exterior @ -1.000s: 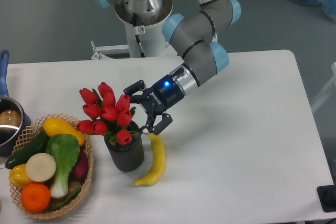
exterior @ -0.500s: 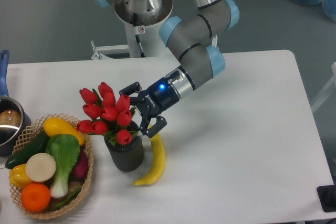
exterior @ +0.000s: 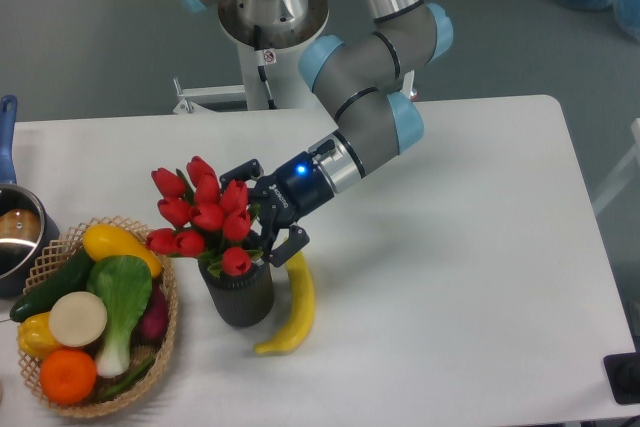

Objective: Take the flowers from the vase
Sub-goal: 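Advance the gripper around the tulip stems just above the vase rim, then close the gripper on the bunch of tulip stems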

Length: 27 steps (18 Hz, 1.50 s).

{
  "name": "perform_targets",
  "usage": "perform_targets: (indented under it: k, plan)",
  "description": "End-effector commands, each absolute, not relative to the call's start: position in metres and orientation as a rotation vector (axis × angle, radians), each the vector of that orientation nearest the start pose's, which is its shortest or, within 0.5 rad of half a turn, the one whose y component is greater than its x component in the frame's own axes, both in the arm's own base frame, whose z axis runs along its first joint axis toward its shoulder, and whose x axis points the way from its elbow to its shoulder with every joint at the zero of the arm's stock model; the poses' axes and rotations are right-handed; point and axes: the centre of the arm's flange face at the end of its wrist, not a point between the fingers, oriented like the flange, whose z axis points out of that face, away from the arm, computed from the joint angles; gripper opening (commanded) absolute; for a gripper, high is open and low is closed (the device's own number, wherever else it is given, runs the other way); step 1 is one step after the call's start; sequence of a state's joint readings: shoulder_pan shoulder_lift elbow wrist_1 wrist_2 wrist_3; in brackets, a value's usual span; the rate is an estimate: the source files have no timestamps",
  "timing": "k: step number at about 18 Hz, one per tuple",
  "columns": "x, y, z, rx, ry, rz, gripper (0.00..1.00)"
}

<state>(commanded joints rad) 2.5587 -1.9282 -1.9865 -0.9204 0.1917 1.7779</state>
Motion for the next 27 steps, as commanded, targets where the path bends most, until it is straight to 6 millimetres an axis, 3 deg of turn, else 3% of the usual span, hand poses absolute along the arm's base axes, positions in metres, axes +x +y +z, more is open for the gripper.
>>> perform_targets:
  k: [10, 16, 24, 27]
  plan:
    - [-0.3090, 0.4853, 0.2539, -1.671, 0.604, -0.389, 1.00]
    - [-0.3080, 0.4847, 0.2546, -1.669, 0.602, -0.390, 0.70]
    - [-0.3081, 0.4819, 0.2536, -1.672, 0.589, -0.395, 0.63]
    - [-0.3079, 0.4818, 0.2544, -1.678, 0.575, -0.407, 0.55]
